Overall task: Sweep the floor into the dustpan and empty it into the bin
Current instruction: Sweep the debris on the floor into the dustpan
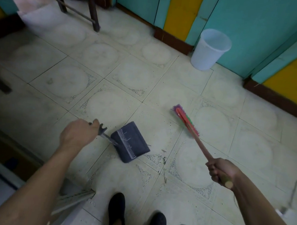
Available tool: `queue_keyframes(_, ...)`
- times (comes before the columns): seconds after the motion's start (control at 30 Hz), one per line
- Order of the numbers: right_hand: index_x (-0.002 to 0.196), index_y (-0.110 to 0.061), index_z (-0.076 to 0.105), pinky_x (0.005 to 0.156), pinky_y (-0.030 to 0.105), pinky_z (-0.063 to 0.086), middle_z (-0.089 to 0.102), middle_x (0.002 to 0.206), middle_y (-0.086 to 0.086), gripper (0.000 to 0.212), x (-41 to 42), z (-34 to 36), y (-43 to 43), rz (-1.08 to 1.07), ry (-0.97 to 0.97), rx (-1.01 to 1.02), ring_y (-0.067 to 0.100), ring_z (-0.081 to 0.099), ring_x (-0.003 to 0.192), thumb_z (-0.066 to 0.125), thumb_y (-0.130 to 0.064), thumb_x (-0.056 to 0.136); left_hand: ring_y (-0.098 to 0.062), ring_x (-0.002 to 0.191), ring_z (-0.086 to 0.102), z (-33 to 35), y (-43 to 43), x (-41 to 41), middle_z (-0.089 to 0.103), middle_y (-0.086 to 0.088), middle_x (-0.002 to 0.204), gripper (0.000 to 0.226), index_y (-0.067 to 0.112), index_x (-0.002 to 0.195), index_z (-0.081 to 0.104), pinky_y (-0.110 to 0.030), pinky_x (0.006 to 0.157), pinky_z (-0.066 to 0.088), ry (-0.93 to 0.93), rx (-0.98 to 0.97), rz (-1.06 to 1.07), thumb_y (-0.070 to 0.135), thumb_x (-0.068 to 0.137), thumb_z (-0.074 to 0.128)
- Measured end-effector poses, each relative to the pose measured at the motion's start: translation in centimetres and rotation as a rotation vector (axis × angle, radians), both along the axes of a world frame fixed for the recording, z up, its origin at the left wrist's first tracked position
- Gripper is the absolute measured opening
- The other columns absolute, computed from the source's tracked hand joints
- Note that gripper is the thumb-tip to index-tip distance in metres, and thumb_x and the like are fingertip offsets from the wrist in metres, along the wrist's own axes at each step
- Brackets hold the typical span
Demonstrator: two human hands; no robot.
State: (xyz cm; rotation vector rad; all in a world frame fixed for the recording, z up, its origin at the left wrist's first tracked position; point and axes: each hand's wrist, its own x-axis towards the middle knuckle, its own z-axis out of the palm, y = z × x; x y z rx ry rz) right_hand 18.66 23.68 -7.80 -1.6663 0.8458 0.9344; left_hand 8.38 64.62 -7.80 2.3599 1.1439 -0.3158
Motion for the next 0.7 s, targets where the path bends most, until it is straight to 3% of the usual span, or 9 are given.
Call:
queue_keyframes(0.27, 0.064, -0.010, 0.042, 0.028, 0.015, 0.030, 0.040, 0.044, 0.000, 0.028, -0.4, 0.8, -0.7, 0.144, 0.022, -0.007, 0.008, 0.037, 0.028, 0.049, -0.002, 0.089, -0.028, 0.076, 0.052, 4.4, -2.3, 0.9, 0.055, -0.014, 0.079, 0.052, 0.004, 0.082, 0.058, -0.032, 0.067, 0.039, 0.039, 0.194, -0.095, 0.047, 0.096, 0.034)
queue_keyframes(0.43, 0.070, -0.004, 0.054, 0.038, 0.019, 0.033, 0.047, 0.052, 0.004, 0.017, -1.8, 1.0, -0.6, 0.518, -0.025, -0.159, 0.012, 0.041, 0.035, 0.053, -0.002, 0.087, -0.021, 0.065, 0.049, 6.4, -2.4, -2.6, 0.052, -0.011, 0.072, 0.046, 0.010, 0.070, 0.047, -0.037, 0.078, 0.045, 0.113, 0.186, 0.016, 0.045, 0.098, 0.037)
queue_keyframes(0.7, 0.079, 0.004, 0.055, 0.038, 0.021, 0.043, 0.052, 0.058, 0.010, 0.010, -1.0, -1.5, 1.4, 0.801, -0.059, -0.101, 0.012, 0.048, 0.037, 0.053, 0.001, 0.089, -0.023, 0.059, 0.058, 9.7, -6.5, -6.7, 0.061, -0.012, 0.067, 0.050, 0.006, 0.071, 0.058, -0.027, 0.055, 0.041, 0.108, 0.327, -0.040, 0.044, 0.098, 0.040)
